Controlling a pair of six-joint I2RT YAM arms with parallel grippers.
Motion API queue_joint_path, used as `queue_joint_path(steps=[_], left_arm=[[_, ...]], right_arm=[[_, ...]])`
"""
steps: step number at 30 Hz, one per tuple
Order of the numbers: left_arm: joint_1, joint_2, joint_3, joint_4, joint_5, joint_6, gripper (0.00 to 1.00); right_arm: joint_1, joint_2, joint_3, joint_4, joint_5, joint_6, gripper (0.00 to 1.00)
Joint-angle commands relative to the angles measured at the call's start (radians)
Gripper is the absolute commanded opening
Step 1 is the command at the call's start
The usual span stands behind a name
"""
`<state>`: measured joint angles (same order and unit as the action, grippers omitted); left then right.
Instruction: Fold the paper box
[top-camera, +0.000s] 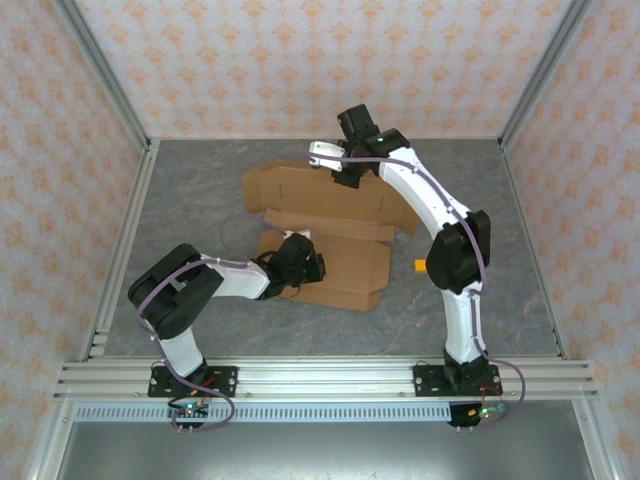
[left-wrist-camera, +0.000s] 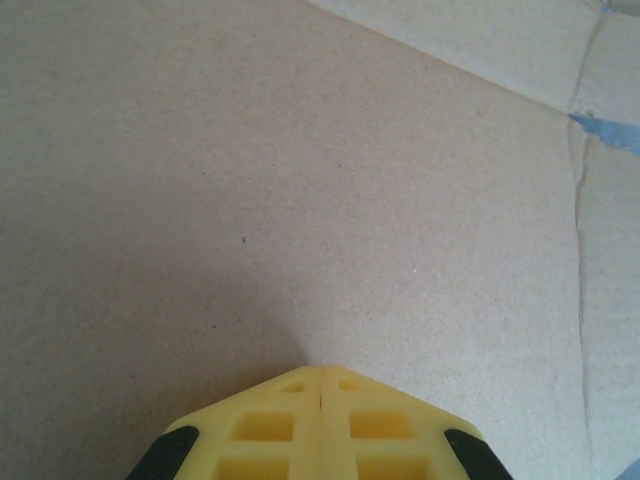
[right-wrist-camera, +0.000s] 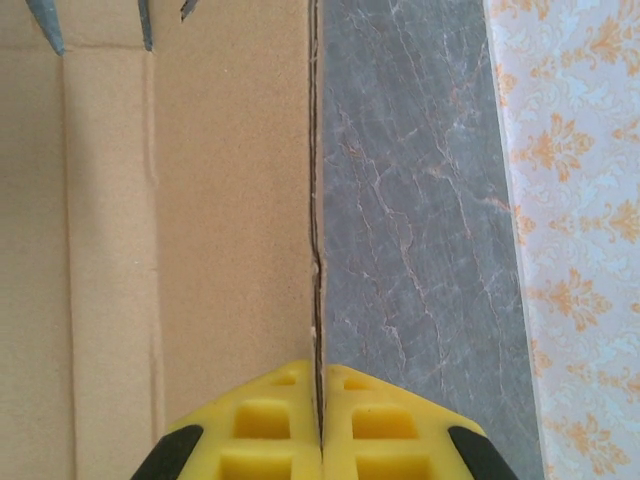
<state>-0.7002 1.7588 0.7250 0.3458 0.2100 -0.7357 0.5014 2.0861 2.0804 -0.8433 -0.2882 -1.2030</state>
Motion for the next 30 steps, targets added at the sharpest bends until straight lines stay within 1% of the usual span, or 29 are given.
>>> queue_joint_path(steps=[1, 3, 7, 13, 15, 19, 22, 24, 27, 30], left_arm=[[-0.025, 0.058, 0.033, 0.019, 0.000, -0.012, 0.02], [-0.032, 0.080, 0.051, 0.027, 0.002, -0.019, 0.02], [-0.037, 0.103, 0.078, 0.027, 0.002, -0.022, 0.02], [-0.037, 0.068, 0.093, -0.010, -0.005, 0.008, 0.03], [-0.036, 0.034, 0.087, -0.028, -0.011, 0.028, 0.06], [-0.023, -0.075, 0.051, -0.079, -0.027, 0.083, 0.15], [0.018, -0.171, 0.013, -0.138, -0.025, 0.134, 0.22], [0.064, -0.238, -0.018, -0.183, -0.020, 0.160, 0.26], [0.158, -0.354, -0.070, -0.241, -0.009, 0.177, 0.28], [0.255, -0.472, -0.101, -0.309, -0.035, 0.196, 0.29]], right_arm=[[0.012, -0.056, -0.041, -0.003, 0.000, -0.051, 0.00], [0.017, -0.070, -0.091, 0.035, 0.024, -0.066, 0.00], [0.022, -0.136, -0.265, 0.231, 0.069, -0.127, 0.00], [0.020, -0.163, -0.326, 0.337, 0.104, -0.176, 0.00], [0.019, -0.171, -0.346, 0.366, 0.106, -0.184, 0.00], [0.016, -0.201, -0.430, 0.477, 0.101, -0.205, 0.00], [0.012, -0.210, -0.476, 0.547, 0.099, -0.215, 0.00], [0.011, -0.216, -0.510, 0.597, 0.107, -0.228, 0.00], [0.011, -0.226, -0.563, 0.691, 0.121, -0.252, 0.00], [0.010, -0.237, -0.589, 0.743, 0.123, -0.259, 0.00]])
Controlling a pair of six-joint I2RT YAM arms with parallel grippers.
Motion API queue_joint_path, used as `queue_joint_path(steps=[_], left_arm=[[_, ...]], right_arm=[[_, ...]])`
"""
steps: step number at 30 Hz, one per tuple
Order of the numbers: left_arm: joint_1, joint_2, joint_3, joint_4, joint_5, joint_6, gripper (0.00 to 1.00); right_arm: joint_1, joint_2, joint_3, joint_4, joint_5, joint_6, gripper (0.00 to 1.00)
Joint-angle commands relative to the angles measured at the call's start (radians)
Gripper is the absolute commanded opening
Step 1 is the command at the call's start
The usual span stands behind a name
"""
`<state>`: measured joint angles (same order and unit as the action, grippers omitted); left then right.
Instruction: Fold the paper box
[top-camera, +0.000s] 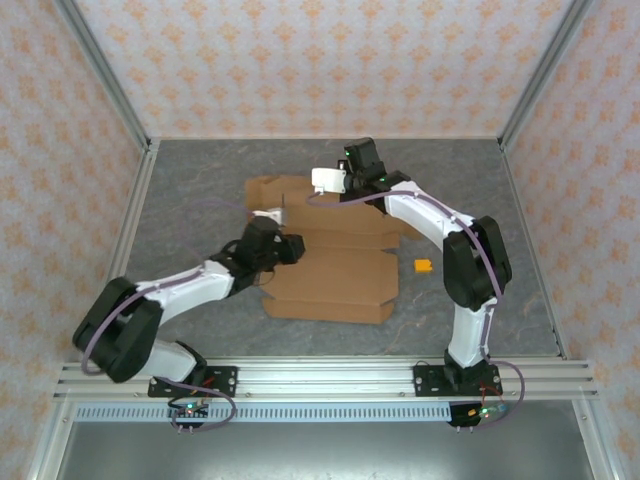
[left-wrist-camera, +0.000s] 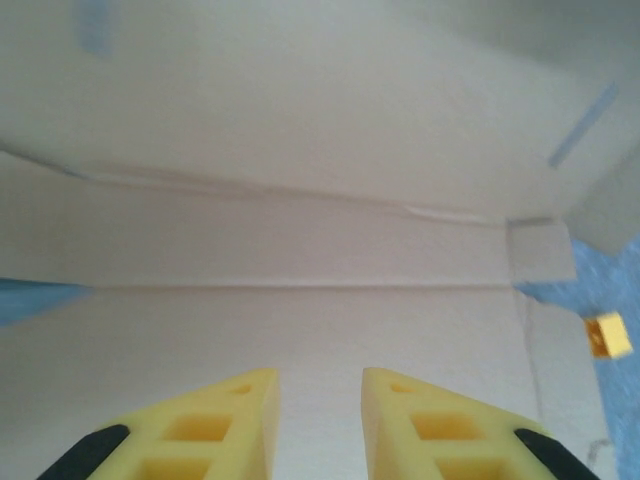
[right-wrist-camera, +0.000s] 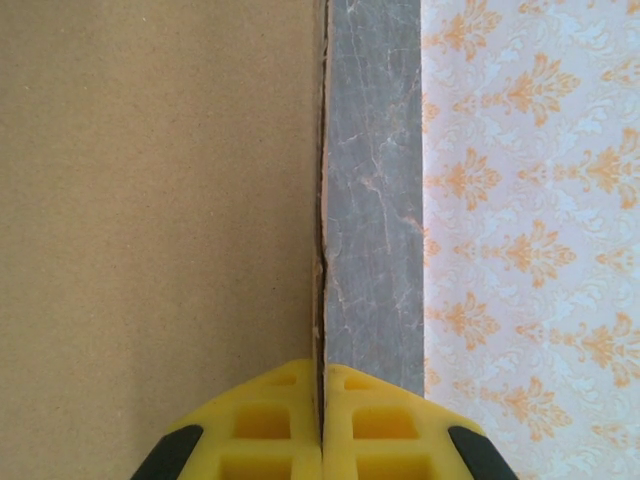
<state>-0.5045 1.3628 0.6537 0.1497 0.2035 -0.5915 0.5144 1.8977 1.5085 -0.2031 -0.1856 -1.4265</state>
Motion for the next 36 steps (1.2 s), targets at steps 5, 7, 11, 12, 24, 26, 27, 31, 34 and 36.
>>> queue_joint_path(steps=[5, 7, 11, 12, 24, 26, 27, 31, 34, 36], left_arm=[[0.222, -0.194, -0.043, -0.142, -0.032, 0.088, 0.35], [0.277, -0.211, -0.041, -0.134, -0.037, 0.116, 0.41], [0.368, -0.181, -0.032, -0.079, -0.035, 0.151, 0.45], [0.396, -0.160, -0.023, -0.060, -0.018, 0.148, 0.45], [0.468, 0.017, 0.119, 0.005, 0.086, 0.213, 0.48], [0.468, 0.024, 0.124, 0.011, 0.099, 0.230, 0.48], [0.468, 0.027, 0.122, 0.021, 0.108, 0.237, 0.49], [0.468, 0.040, 0.116, 0.053, 0.137, 0.272, 0.51], [0.468, 0.053, 0.113, 0.074, 0.178, 0.314, 0.54], [0.468, 0.053, 0.105, 0.080, 0.175, 0.338, 0.56]], right_arm=[[-0.009, -0.052, -0.035, 0.180, 0.025, -0.054, 0.00], [-0.011, -0.056, -0.036, 0.201, 0.029, -0.055, 0.00], [-0.010, -0.067, -0.073, 0.280, 0.032, -0.068, 0.00], [-0.011, -0.070, -0.088, 0.311, 0.028, -0.073, 0.00], [0.004, -0.110, -0.295, 0.615, 0.041, -0.160, 0.00], [0.006, -0.116, -0.317, 0.644, 0.043, -0.163, 0.00], [0.007, -0.118, -0.329, 0.661, 0.041, -0.166, 0.00], [0.016, -0.101, -0.364, 0.745, 0.052, -0.192, 0.00], [0.021, -0.093, -0.383, 0.791, 0.059, -0.194, 0.00], [0.025, -0.091, -0.403, 0.831, 0.061, -0.202, 0.00]])
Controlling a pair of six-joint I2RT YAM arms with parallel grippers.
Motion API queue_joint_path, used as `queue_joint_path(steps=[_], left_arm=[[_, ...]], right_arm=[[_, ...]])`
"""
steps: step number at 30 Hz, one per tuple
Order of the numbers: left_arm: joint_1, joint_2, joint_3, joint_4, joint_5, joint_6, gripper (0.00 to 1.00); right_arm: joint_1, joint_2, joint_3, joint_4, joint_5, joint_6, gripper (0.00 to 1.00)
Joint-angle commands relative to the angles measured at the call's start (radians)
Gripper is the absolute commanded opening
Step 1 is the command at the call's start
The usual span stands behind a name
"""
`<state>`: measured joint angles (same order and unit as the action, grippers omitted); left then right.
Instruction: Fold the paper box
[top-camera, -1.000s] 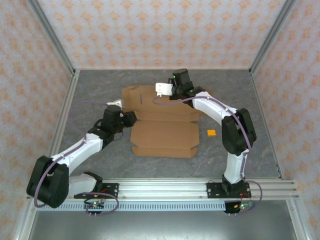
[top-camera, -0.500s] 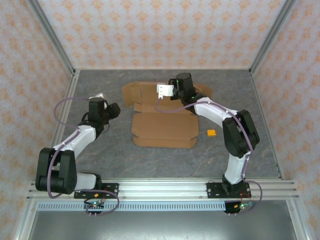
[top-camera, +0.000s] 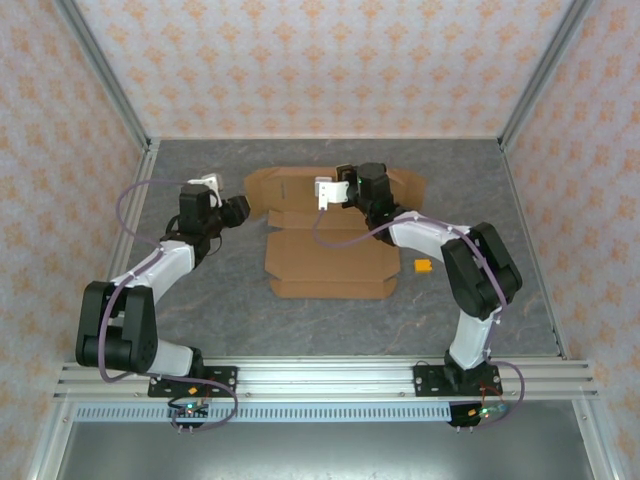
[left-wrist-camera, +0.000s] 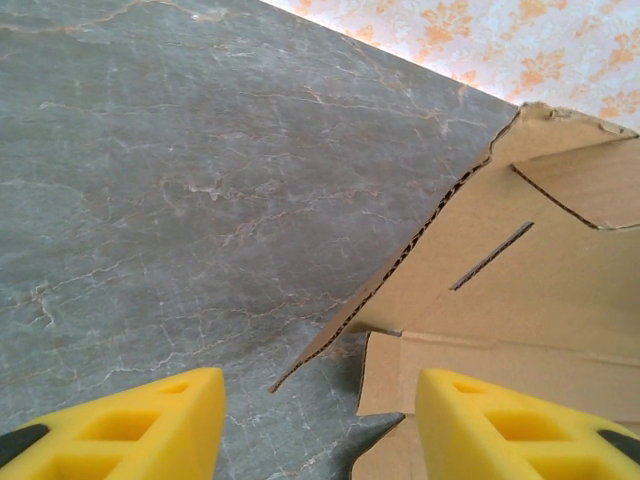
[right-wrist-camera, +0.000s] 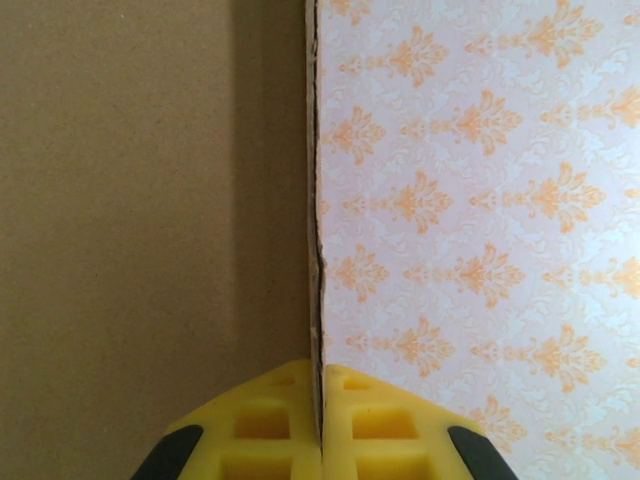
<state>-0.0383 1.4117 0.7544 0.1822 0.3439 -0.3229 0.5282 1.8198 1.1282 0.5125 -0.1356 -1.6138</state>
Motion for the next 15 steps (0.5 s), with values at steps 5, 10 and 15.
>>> queue_joint_path(steps=[5, 10, 15], left_arm=[[0.004, 0.023, 0.007, 0.044, 0.038, 0.093, 0.59], [0.008, 0.055, 0.030, 0.033, 0.031, 0.102, 0.61], [0.017, 0.092, 0.053, 0.043, 0.036, 0.107, 0.64]], right_arm=[[0.017, -0.001, -0.055, 0.189, 0.024, -0.019, 0.00], [0.022, 0.022, -0.085, 0.242, 0.033, -0.035, 0.00], [0.023, 0.054, -0.100, 0.286, 0.039, -0.047, 0.00]])
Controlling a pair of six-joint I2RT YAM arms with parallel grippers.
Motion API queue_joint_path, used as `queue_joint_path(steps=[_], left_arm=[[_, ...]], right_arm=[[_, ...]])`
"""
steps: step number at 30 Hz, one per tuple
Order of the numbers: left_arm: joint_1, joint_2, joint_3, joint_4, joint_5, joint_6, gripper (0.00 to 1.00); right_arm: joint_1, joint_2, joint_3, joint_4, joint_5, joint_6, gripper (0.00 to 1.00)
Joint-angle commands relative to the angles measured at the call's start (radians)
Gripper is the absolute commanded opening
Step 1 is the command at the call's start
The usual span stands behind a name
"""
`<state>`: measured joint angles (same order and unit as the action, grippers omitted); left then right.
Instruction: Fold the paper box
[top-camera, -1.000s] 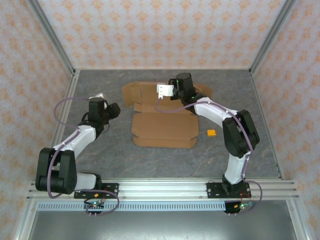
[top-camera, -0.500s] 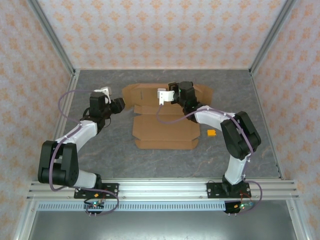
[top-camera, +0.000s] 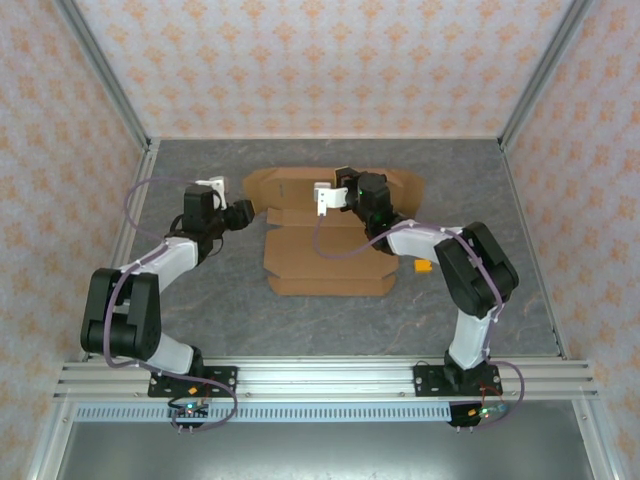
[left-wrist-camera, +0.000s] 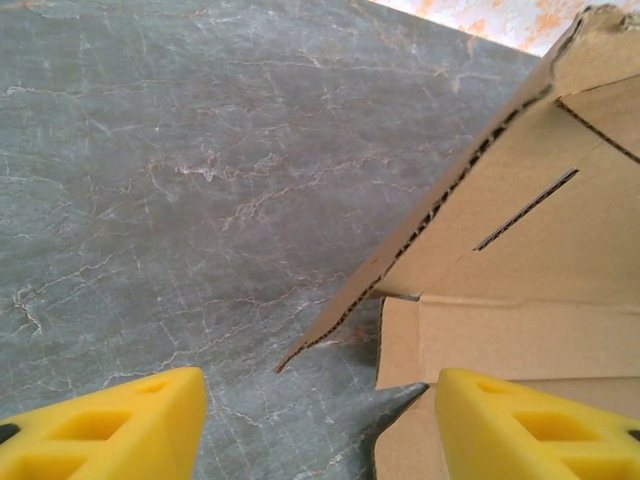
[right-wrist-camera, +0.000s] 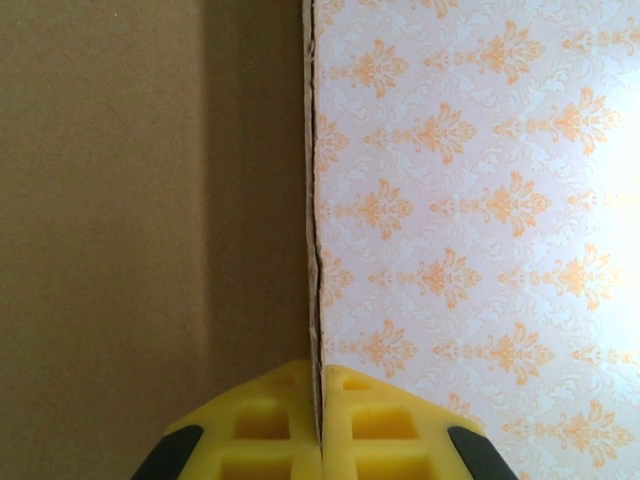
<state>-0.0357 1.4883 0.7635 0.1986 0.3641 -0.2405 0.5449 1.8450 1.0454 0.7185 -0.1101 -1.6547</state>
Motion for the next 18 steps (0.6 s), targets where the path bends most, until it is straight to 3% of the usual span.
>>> queue_joint_path(steps=[1, 18], left_arm=[[0.014, 0.026, 0.054, 0.028, 0.018, 0.025, 0.65], [0.016, 0.142, 0.176, 0.008, 0.031, 0.043, 0.55]], right_arm=[[0.006, 0.033, -0.018, 0.086, 0.014, -0.007, 0.00], [0.007, 0.039, 0.032, 0.070, 0.010, -0.023, 0.00]])
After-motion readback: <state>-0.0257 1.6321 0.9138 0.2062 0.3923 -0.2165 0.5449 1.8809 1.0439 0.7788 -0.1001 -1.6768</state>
